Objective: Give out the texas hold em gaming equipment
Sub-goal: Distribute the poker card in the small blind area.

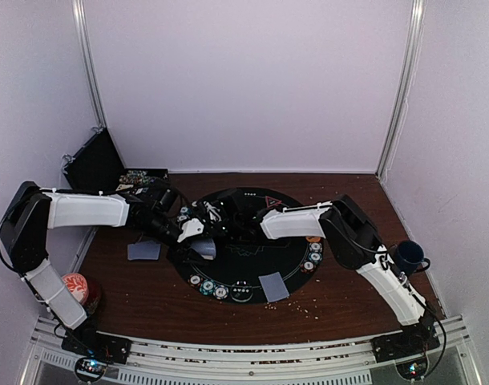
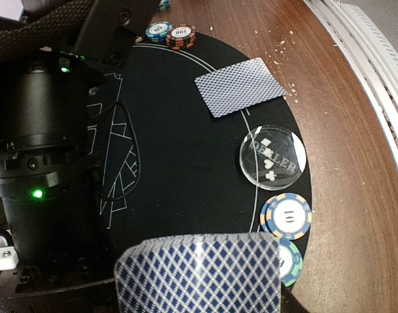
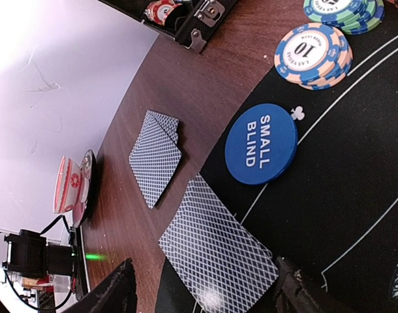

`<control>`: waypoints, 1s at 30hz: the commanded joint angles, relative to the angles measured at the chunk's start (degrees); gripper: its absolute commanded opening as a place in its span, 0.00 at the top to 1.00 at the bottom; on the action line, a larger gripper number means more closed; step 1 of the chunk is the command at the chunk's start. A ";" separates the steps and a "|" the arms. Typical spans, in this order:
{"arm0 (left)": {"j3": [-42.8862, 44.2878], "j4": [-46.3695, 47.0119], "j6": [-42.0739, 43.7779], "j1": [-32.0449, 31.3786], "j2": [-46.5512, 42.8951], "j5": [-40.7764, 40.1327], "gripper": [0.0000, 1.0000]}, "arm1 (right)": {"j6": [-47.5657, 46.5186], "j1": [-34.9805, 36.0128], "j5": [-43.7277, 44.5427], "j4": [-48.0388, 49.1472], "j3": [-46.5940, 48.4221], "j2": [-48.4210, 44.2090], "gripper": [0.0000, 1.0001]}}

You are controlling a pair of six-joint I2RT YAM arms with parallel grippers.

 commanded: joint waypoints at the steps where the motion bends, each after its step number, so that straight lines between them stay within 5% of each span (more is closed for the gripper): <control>1: 1.43 0.70 -0.20 0.00 -0.24 0.51 0.57 | -1.87 0.90 3.06 -4.16 1.10 -0.45 0.24; 15: 1.43 0.75 -0.13 0.03 -0.32 0.44 0.58 | -6.05 -0.26 10.56 -5.94 -10.19 -12.41 0.01; 30: 1.38 0.91 -0.24 -0.01 -0.43 0.29 0.58 | -6.21 -2.28 21.26 -7.19 -28.97 -32.39 0.00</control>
